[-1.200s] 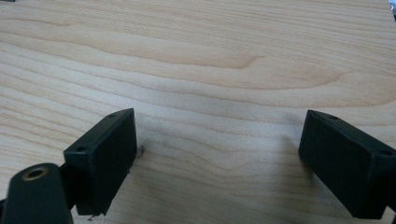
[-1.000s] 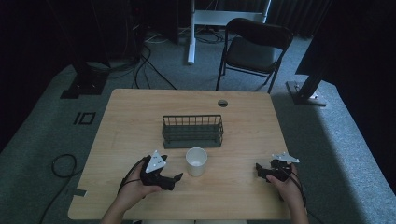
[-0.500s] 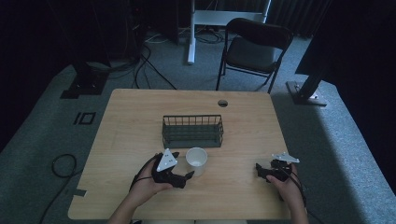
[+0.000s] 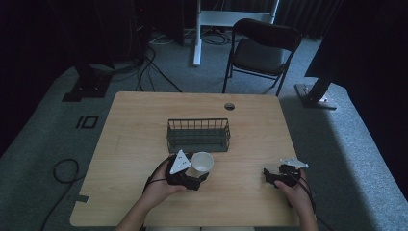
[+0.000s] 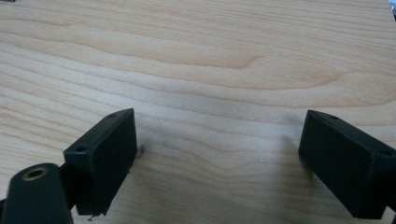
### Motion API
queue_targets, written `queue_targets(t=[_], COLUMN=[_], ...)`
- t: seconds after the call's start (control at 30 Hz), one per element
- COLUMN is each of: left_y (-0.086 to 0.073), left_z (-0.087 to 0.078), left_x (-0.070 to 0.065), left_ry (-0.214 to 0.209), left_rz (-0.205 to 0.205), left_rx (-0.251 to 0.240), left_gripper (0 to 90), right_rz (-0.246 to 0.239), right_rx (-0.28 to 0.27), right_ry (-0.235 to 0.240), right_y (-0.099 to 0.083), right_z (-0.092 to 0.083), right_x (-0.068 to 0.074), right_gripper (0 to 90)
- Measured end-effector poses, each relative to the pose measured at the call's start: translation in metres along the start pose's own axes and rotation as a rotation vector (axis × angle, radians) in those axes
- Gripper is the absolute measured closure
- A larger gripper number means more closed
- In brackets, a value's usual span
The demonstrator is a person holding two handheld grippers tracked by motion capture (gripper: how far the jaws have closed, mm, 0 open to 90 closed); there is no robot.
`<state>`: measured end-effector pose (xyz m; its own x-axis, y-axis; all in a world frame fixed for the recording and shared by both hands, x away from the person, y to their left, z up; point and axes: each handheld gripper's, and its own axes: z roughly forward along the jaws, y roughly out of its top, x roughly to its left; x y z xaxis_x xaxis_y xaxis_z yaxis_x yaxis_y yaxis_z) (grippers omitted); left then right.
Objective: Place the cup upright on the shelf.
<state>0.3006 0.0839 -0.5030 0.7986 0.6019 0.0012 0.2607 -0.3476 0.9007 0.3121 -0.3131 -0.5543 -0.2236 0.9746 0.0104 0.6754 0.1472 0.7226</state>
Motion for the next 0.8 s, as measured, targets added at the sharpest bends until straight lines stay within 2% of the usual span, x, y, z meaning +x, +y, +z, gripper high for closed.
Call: queue_targets(t=[0.53, 0.63, 0.77, 0.8], left_y=[0.004, 0.003, 0.002, 0.002], left_z=[0.017, 0.021, 0.023, 0.024], left_x=[-0.001, -0.001, -0.001, -0.002], left_ry=[-0.022, -0.016, -0.014, -0.017], left_rz=[-0.01, 0.001, 0.004, -0.008], left_rx=[-0.027, -0.024, -0.02, -0.027], left_gripper=[9.4, 9.4, 12.2, 13.2], right_rz=[0.001, 0.001, 0.001, 0.001], right_rx=[0.0, 0.0, 0.0, 0.0], right_ry=[0.001, 0.0, 0.0, 0.001], right_y=[0.0, 0.0, 0.0, 0.0], right_z=[0.0, 0.0, 0.0, 0.0], right_x=[0.0, 0.0, 0.0, 0.0], right_gripper=[11.0, 11.0, 11.0, 11.0])
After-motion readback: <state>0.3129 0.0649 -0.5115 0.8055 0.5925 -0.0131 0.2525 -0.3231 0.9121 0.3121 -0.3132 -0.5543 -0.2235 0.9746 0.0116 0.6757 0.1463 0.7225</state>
